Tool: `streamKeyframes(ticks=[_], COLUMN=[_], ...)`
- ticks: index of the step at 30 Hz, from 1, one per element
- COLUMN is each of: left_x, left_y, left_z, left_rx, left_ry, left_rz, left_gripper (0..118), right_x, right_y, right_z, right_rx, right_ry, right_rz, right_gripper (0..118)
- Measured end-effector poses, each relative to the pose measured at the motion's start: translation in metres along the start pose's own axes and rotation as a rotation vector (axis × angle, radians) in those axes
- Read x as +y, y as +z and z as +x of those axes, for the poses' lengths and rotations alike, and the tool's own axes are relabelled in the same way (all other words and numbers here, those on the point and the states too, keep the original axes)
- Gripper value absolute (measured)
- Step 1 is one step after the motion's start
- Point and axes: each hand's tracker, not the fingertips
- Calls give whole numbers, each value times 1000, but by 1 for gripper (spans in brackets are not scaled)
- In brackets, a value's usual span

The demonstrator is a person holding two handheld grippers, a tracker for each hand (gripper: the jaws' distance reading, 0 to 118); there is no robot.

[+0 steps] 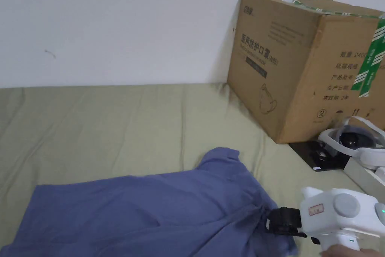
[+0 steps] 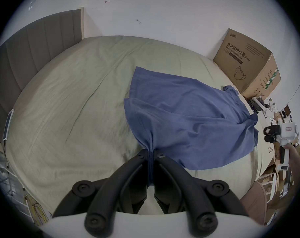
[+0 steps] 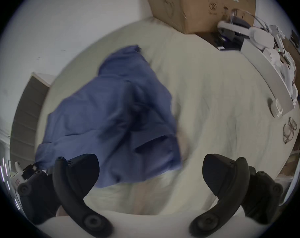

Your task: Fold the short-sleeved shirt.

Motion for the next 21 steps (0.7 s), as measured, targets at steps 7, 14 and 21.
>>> streamKeyframes(ticks=[7,14,21], left_x=[-9,-12,15], left_y=[-5,-29,13], left_z=[-10,-33,-34], left_rx=[32,46,33], left_ry=[-3,10,-37], left_rz=[-58,-101,-44], left_gripper=[4,4,4], right_x=[12,-6,-33], right_y=[-49,-28,47], right_z=[6,-5,3], right_rx=[46,65,129], right_ry=[-26,68,79], right_rz=[-127,-75,21], right_gripper=[68,5,5])
